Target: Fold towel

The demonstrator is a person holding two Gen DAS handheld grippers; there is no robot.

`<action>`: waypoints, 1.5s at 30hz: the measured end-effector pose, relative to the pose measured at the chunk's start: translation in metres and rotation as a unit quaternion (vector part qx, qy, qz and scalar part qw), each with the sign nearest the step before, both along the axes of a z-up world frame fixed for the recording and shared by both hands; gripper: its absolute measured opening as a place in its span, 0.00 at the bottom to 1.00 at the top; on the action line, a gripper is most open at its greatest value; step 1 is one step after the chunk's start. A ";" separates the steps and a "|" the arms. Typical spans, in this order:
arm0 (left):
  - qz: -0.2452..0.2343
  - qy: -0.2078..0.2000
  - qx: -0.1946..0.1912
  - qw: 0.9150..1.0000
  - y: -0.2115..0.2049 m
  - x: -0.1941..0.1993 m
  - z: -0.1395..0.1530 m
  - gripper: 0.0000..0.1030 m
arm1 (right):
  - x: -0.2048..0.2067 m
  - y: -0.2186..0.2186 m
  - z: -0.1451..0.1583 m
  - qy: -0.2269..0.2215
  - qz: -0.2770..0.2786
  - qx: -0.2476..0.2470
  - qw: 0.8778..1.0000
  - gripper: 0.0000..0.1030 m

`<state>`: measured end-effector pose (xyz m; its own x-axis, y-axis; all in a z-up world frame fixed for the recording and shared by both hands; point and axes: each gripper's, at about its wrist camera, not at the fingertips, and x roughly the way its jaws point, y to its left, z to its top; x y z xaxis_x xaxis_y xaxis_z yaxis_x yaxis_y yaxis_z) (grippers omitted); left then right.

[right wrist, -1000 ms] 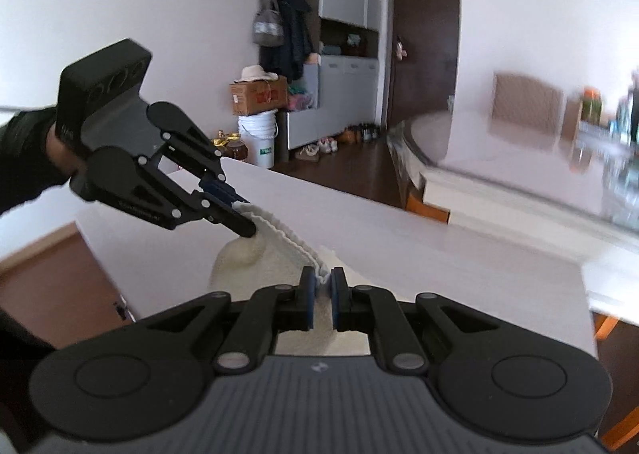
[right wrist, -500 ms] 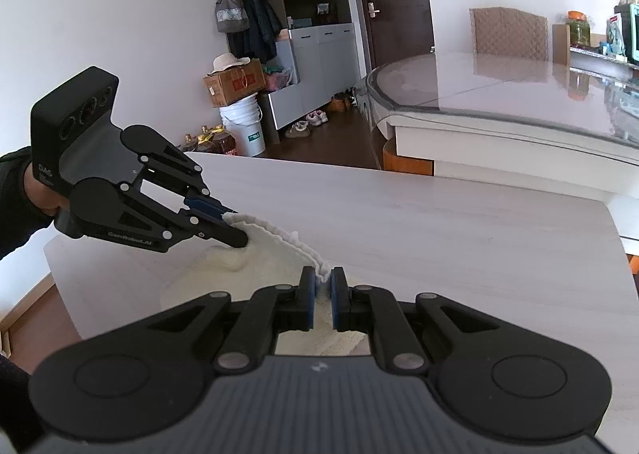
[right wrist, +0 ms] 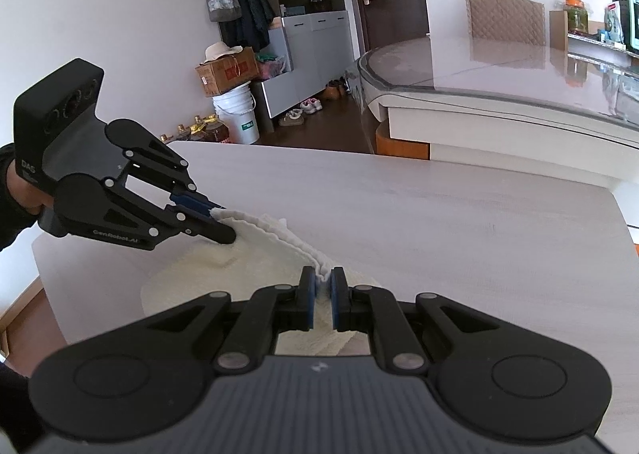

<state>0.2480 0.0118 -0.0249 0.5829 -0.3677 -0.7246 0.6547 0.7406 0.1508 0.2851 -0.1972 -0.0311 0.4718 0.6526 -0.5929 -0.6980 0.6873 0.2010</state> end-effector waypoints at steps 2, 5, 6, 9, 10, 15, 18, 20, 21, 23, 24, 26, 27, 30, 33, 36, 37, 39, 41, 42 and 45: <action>0.001 0.000 0.000 1.000 0.000 0.000 0.000 0.10 | 0.000 0.001 0.000 0.001 -0.001 0.000 1.000 0.09; 0.002 -0.001 -0.001 1.000 -0.001 0.001 -0.001 0.10 | 0.000 0.001 0.000 0.001 -0.003 -0.002 1.000 0.09; 0.003 -0.002 -0.001 1.000 -0.001 0.001 -0.001 0.10 | 0.000 0.001 0.000 0.001 -0.004 -0.002 1.000 0.09; 0.003 -0.011 0.006 1.000 -0.003 -0.006 0.002 0.10 | -0.004 0.001 0.003 -0.006 0.001 -0.005 1.000 0.09; 0.002 -0.014 0.009 1.000 -0.004 -0.009 0.004 0.10 | -0.007 0.001 0.004 -0.011 0.006 -0.006 1.000 0.09; 0.005 -0.015 0.018 1.000 -0.003 -0.015 0.006 0.10 | -0.014 0.004 0.008 -0.023 0.028 -0.020 0.999 0.09; 0.018 -0.014 0.013 1.000 -0.002 -0.007 0.004 0.10 | -0.009 0.007 0.005 -0.021 0.019 -0.022 0.999 0.09; 0.023 -0.016 0.011 1.000 -0.003 -0.002 0.003 0.10 | -0.005 0.007 0.003 -0.018 0.008 -0.017 1.000 0.09; 0.026 -0.017 0.011 0.999 -0.003 0.000 0.002 0.10 | -0.003 0.008 0.002 -0.017 0.004 -0.016 1.000 0.09; 0.029 -0.021 0.005 0.999 -0.004 0.005 0.002 0.11 | -0.001 0.007 -0.001 -0.014 -0.006 -0.018 1.000 0.09; 0.029 -0.022 0.004 0.999 -0.004 0.006 0.001 0.11 | -0.001 0.005 -0.002 -0.013 -0.009 -0.016 1.000 0.09; 0.026 -0.029 -0.004 0.999 -0.005 0.008 0.002 0.14 | 0.000 0.002 -0.003 -0.013 -0.015 -0.011 1.000 0.09; 0.026 -0.034 -0.009 0.999 -0.006 0.009 0.002 0.15 | 0.000 -0.002 -0.002 -0.011 -0.021 -0.003 1.000 0.09; 0.025 -0.039 -0.018 0.999 -0.006 0.011 0.003 0.17 | 0.001 -0.014 -0.002 -0.011 -0.047 0.019 0.999 0.09; 0.032 -0.042 -0.017 0.998 -0.010 0.018 -0.001 0.28 | 0.006 -0.014 -0.007 0.001 -0.054 0.013 0.998 0.09; 0.041 -0.046 -0.011 0.998 -0.012 0.022 -0.005 0.32 | 0.009 -0.012 -0.015 0.005 -0.065 0.002 0.998 0.14; 0.045 -0.049 -0.009 0.998 -0.012 0.022 -0.006 0.34 | 0.009 -0.013 -0.017 0.003 -0.073 0.002 0.997 0.19; 0.052 -0.052 -0.012 0.997 -0.012 0.023 -0.009 0.38 | 0.011 -0.014 -0.018 0.001 -0.082 0.004 0.997 0.19; 0.057 -0.056 -0.009 0.997 -0.011 0.024 -0.010 0.40 | 0.011 -0.016 -0.018 -0.002 -0.087 0.006 0.996 0.19; 0.058 -0.058 -0.006 0.997 -0.012 0.024 -0.011 0.40 | 0.012 -0.016 -0.018 -0.002 -0.088 0.004 0.996 0.19; 0.064 -0.064 0.000 0.996 -0.013 0.026 -0.015 0.43 | 0.011 -0.011 -0.022 -0.014 -0.091 -0.018 0.996 0.19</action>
